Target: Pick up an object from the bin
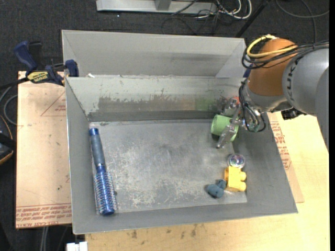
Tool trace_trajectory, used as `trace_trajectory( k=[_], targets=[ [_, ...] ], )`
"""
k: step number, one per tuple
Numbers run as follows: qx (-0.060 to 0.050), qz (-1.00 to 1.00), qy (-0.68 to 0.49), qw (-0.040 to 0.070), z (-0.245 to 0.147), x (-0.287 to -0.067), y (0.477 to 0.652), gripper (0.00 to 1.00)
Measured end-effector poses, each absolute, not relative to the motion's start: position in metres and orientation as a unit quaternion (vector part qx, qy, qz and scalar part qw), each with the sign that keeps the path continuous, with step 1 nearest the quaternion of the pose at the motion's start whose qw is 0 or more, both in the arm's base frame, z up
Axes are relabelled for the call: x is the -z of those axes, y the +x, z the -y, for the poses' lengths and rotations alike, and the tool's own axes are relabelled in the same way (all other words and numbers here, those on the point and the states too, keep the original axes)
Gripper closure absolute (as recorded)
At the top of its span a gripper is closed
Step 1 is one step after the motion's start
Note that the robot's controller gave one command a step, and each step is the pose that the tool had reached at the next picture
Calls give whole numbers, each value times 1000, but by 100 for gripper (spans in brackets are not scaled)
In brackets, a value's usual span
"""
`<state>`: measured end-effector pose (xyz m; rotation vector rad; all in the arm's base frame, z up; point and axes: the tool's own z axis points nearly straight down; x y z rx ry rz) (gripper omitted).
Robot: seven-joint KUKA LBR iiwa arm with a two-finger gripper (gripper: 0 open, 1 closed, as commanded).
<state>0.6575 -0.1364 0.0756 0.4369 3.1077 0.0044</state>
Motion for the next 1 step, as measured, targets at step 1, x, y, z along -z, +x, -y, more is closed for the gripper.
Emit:
trace_trajectory(
  k=[1],
  targets=[
    [-1,-990,139,3,137,-77,659,100]
  ],
)
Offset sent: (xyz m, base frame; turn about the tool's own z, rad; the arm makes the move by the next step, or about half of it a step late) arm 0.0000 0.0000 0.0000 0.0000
